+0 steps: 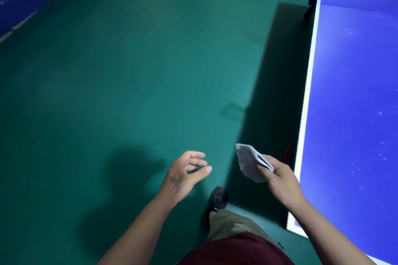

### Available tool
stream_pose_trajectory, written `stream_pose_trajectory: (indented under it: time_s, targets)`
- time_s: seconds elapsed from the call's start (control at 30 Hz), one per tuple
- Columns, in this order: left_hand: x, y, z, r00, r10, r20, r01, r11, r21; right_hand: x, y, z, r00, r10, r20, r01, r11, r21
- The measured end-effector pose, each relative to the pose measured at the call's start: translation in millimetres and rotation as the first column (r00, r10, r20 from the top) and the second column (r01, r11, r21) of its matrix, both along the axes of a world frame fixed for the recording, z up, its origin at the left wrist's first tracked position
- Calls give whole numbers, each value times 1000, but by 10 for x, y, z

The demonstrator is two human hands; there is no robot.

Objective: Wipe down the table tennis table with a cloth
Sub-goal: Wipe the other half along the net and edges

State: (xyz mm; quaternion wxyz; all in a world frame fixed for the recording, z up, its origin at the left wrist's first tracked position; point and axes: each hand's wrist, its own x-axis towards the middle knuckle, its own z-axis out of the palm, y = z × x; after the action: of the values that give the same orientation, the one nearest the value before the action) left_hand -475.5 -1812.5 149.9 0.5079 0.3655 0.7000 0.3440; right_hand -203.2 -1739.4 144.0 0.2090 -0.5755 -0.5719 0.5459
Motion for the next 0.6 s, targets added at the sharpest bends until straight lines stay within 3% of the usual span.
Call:
stream_pose_trajectory:
  time_s: [0.27, 0.5, 0.6]
  targets:
    - [-807, 1396, 272, 999, 21, -31, -20, 999, 42, -747, 1214, 326, 995, -2, -95, 3, 1000, 16]
    - [-1064, 2723, 177, 986, -168, 12, 167, 985, 50, -1013, 2141, 363, 991, -126, -33, 127, 992, 20]
    - [-1226, 3505, 14, 963, -266, 51, 262, 963, 63, -1118, 2573, 273, 966, -255, 28, 254, 966, 37]
